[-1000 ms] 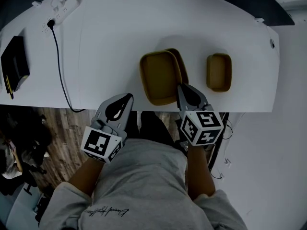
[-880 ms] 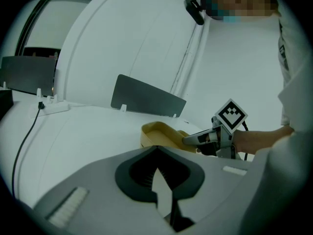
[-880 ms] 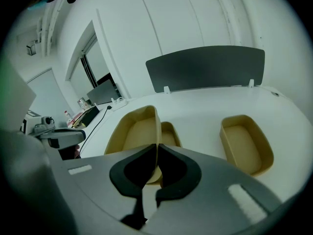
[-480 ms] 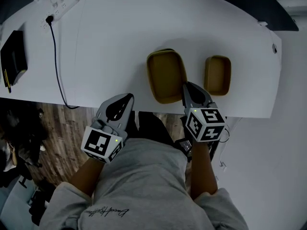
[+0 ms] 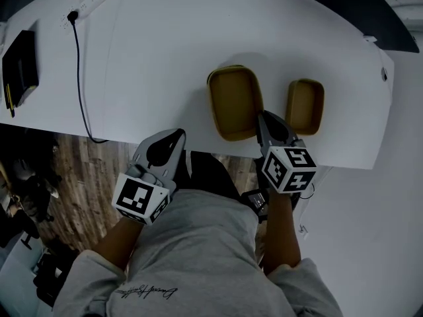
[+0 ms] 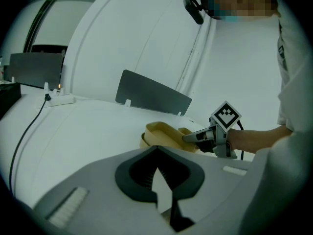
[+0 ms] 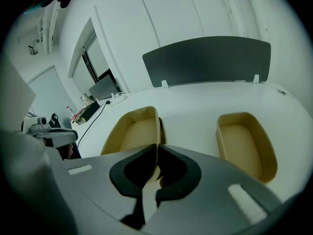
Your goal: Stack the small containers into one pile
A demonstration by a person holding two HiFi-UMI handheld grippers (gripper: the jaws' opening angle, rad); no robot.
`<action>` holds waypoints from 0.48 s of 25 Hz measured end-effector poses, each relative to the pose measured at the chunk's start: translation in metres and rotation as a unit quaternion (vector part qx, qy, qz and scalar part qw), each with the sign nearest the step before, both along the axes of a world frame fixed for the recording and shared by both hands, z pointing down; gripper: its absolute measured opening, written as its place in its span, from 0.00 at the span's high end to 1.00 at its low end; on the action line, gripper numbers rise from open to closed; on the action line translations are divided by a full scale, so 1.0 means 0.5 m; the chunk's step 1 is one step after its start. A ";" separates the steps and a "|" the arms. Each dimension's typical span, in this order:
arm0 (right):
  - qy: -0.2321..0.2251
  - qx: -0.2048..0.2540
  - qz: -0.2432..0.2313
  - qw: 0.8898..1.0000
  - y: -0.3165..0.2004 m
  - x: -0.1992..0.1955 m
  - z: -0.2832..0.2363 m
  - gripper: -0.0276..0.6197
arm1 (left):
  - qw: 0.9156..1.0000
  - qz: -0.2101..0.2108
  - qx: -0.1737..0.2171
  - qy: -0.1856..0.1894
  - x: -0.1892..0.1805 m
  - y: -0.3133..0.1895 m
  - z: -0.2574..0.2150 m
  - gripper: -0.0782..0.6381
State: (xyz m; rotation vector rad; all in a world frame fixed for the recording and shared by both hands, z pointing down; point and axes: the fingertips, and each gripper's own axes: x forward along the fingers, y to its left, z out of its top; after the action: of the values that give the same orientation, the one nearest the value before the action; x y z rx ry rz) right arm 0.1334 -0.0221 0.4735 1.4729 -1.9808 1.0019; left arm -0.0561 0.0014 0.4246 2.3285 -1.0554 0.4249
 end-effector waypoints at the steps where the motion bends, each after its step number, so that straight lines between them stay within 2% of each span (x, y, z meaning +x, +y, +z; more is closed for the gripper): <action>1: 0.000 0.000 0.000 1.000 0.000 0.001 0.000 0.91 | 1.000 0.000 0.000 0.000 -0.001 0.001 0.001 0.89; 12: 0.001 0.003 -0.013 1.000 -0.011 0.004 0.008 0.91 | 1.000 -0.002 -0.005 0.002 -0.008 0.003 0.012 0.89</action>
State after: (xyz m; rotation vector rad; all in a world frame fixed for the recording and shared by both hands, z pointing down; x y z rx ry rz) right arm 0.1352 -0.0278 0.4772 1.4472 -1.9970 0.9845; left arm -0.0603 0.0031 0.4304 2.3182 -1.0535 0.4235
